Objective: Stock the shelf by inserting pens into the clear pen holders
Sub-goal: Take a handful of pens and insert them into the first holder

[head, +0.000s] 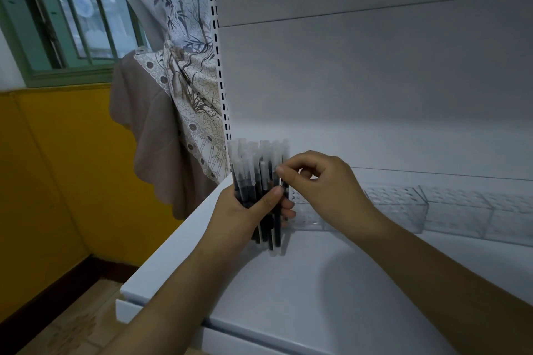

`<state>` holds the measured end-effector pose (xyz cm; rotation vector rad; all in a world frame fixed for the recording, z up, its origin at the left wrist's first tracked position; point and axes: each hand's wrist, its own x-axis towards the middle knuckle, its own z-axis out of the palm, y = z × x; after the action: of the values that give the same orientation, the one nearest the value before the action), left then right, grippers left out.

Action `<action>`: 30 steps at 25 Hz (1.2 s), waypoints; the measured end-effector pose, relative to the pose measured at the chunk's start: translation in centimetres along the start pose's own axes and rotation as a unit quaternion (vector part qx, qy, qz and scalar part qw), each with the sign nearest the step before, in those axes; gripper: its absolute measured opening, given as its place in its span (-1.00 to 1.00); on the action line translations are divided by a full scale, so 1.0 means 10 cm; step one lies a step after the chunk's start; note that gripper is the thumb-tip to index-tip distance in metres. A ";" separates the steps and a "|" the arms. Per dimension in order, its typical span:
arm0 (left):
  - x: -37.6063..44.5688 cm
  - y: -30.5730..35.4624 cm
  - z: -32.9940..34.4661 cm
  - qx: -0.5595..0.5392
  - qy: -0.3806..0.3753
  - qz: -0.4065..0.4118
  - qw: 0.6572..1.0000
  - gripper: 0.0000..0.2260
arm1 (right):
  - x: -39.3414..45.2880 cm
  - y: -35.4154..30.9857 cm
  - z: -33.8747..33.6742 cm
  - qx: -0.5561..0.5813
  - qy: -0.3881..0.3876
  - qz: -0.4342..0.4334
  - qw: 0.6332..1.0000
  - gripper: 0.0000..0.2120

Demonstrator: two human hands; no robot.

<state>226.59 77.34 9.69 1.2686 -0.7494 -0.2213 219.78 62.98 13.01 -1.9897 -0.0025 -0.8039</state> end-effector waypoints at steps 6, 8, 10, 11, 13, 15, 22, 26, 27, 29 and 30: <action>0.01 -0.04 0.02 0.016 -0.021 -0.017 1.000 -0.82 | -0.01 -0.08 -0.05 0.037 -0.032 0.026 0.998 -0.78; 0.02 -0.05 0.00 0.033 -0.017 -0.026 0.999 -0.87 | 0.05 -0.08 -0.14 0.136 0.082 0.030 0.987 -0.76; 0.03 -0.05 -0.02 0.066 0.017 -0.011 0.998 -0.88 | 0.10 -0.05 -0.25 0.189 0.154 0.002 0.970 -0.76; 0.03 -0.06 -0.03 0.071 0.035 -0.003 0.997 -0.88 | 0.10 -0.02 -0.26 0.157 0.160 -0.013 0.974 -0.77; 0.05 -0.07 -0.05 0.074 0.052 0.003 0.996 -0.86 | 0.09 0.05 -0.20 0.083 0.132 -0.026 0.987 -0.79; 0.05 -0.08 -0.06 0.079 0.054 -0.003 0.995 -0.84 | 0.08 0.09 -0.16 0.046 0.120 -0.028 0.991 -0.79; 0.06 -0.05 -0.03 0.049 0.058 0.003 0.997 -0.77 | 0.20 0.17 -0.04 -0.103 0.000 0.011 0.995 -0.76; 0.07 -0.02 -0.06 0.062 0.042 0.002 0.997 -0.75 | 0.30 0.17 0.00 -0.174 0.002 -0.009 0.985 -0.72; 0.06 -0.01 -0.05 0.065 0.041 0.001 0.997 -0.75 | 0.31 0.18 -0.01 -0.165 0.006 -0.005 0.986 -0.70; 0.04 0.00 -0.02 0.072 0.042 -0.001 0.997 -0.77 | 0.32 0.22 -0.02 -0.145 0.002 0.004 0.989 -0.70; 0.03 0.01 0.00 0.072 0.042 -0.001 0.997 -0.78 | 0.32 0.23 -0.02 -0.150 -0.012 0.008 0.989 -0.71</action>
<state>226.82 77.16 9.89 1.4068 -0.7016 -0.1161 222.94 60.57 13.00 -2.2789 0.1259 -0.8072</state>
